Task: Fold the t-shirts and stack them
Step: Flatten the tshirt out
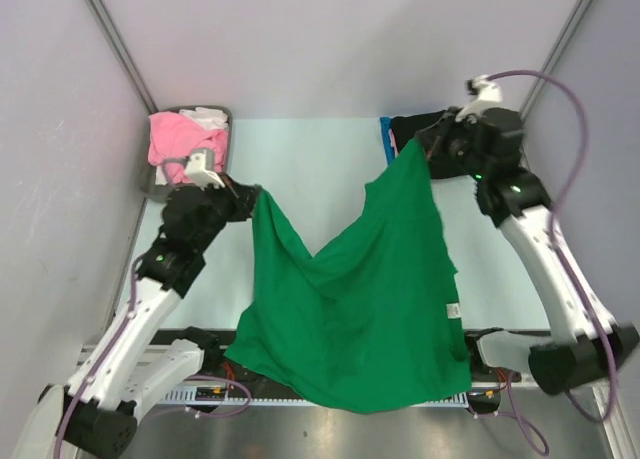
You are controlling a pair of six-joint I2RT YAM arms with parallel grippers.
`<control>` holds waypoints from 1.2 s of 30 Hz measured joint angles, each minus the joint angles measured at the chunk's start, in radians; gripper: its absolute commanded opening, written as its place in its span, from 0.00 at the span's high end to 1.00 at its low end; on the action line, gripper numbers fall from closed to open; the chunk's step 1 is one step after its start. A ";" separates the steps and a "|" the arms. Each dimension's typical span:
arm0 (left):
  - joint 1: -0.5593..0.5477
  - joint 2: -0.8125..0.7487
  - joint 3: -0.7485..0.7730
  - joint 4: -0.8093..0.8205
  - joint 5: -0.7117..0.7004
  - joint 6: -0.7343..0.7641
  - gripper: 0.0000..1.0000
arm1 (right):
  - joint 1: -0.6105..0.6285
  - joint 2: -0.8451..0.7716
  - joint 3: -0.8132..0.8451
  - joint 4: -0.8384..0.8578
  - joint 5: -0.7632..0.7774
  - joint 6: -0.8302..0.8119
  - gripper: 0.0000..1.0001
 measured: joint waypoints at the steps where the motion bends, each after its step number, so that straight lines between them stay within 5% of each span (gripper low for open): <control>1: 0.007 0.027 -0.055 0.004 -0.017 -0.010 1.00 | -0.001 0.043 -0.032 -0.001 0.018 0.003 1.00; 8: 0.120 0.242 -0.166 0.071 -0.071 -0.091 1.00 | -0.008 0.307 -0.108 0.027 0.145 0.015 1.00; 16: 0.195 0.566 0.010 0.160 -0.064 -0.115 1.00 | -0.034 0.415 -0.056 0.195 0.214 0.032 1.00; 36: 0.293 0.995 0.391 0.233 -0.031 -0.140 1.00 | -0.052 0.929 0.551 0.200 0.187 -0.031 1.00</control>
